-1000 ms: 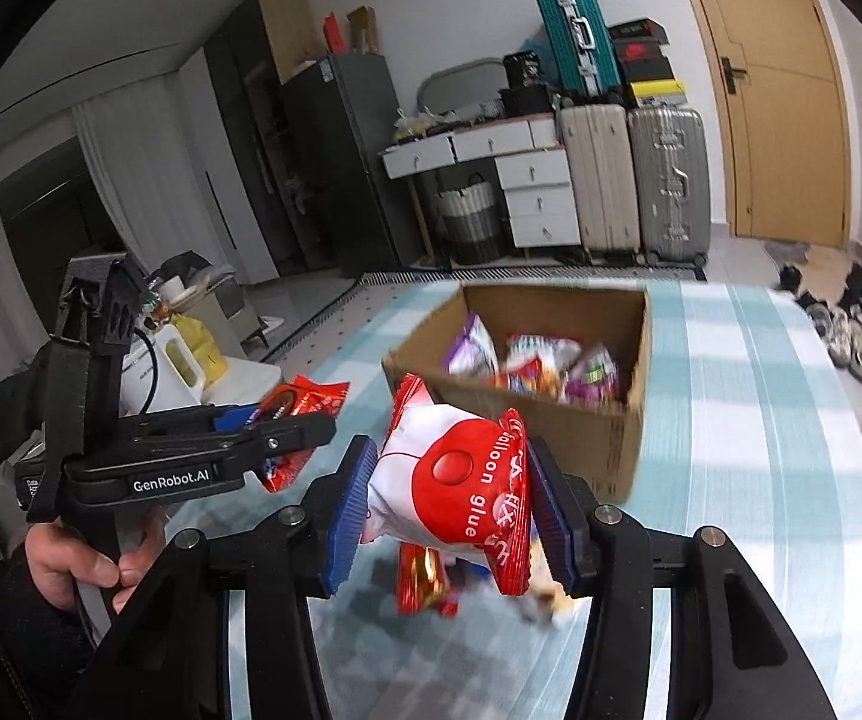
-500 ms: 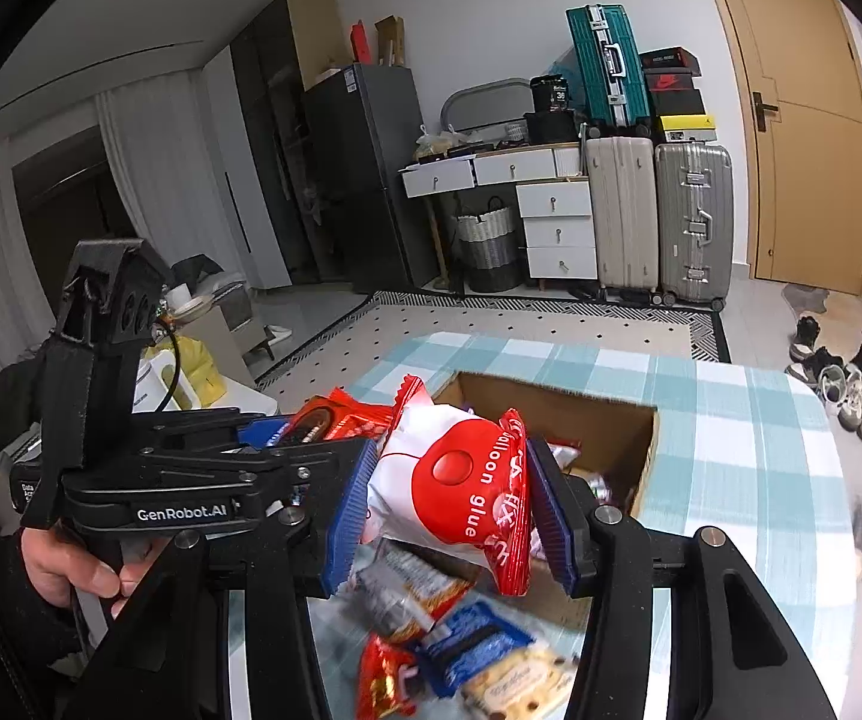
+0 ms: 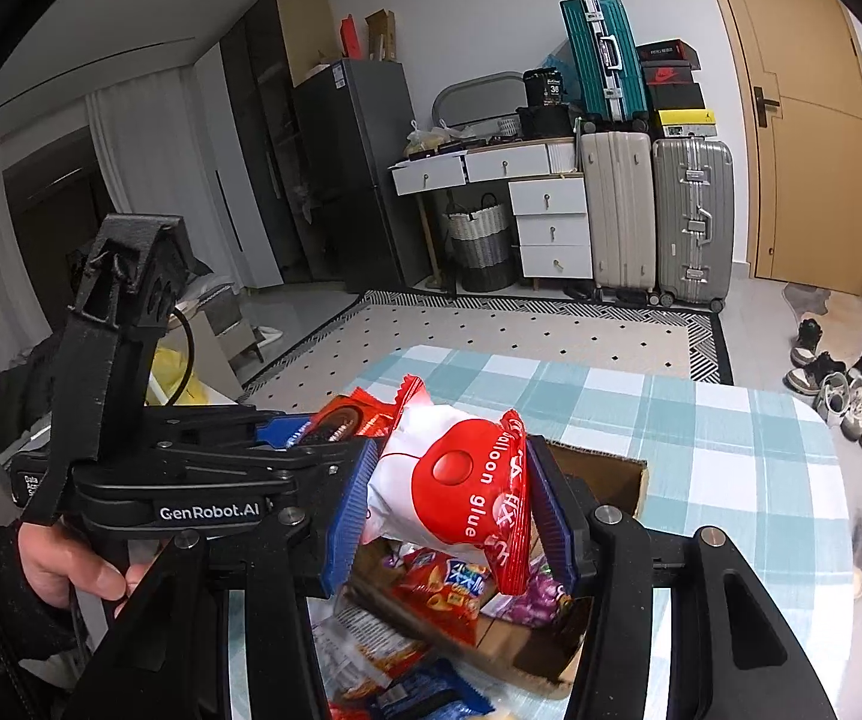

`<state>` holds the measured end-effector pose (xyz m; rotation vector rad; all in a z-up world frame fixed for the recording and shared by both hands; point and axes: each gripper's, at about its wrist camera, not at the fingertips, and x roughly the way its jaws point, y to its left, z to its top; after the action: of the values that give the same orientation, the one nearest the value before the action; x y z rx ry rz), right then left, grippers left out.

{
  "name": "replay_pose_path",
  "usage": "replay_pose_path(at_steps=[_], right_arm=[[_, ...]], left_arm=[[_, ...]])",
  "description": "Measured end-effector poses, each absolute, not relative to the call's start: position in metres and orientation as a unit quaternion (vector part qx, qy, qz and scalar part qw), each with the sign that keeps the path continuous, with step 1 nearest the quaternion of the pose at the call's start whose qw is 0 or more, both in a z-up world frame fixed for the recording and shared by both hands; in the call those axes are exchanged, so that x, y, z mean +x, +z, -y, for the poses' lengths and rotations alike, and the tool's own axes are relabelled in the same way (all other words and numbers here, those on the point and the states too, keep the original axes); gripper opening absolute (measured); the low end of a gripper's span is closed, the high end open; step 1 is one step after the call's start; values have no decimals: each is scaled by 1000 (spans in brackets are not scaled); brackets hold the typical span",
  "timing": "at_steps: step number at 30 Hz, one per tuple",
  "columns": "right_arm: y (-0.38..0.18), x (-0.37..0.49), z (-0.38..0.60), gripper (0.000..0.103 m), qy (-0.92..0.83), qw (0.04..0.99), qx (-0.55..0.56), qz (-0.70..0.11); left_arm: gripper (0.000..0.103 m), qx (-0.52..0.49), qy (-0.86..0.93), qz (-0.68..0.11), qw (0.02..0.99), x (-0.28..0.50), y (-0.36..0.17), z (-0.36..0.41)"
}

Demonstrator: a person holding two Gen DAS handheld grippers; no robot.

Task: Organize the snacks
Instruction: 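Lift both held packs and carry them over the cardboard box, then open both grippers to drop the packs into the box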

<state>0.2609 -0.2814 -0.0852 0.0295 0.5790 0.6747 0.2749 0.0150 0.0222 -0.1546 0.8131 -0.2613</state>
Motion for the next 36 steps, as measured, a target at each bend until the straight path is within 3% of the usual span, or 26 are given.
replay_pose_path(at_steps=[18, 20, 24, 36], right_arm=[[-125, 301, 283, 51, 316, 896, 20, -311], [-127, 302, 284, 55, 310, 899, 20, -308], [-133, 310, 291, 79, 290, 903, 27, -317], [-107, 283, 313, 82, 283, 913, 42, -290]], left_arm=[[42, -84, -147, -422, 891, 322, -23, -7], [45, -85, -144, -425, 889, 325, -26, -8], [69, -96, -140, -447, 878, 331, -32, -16], [70, -82, -116, -430, 891, 292, -14, -28]])
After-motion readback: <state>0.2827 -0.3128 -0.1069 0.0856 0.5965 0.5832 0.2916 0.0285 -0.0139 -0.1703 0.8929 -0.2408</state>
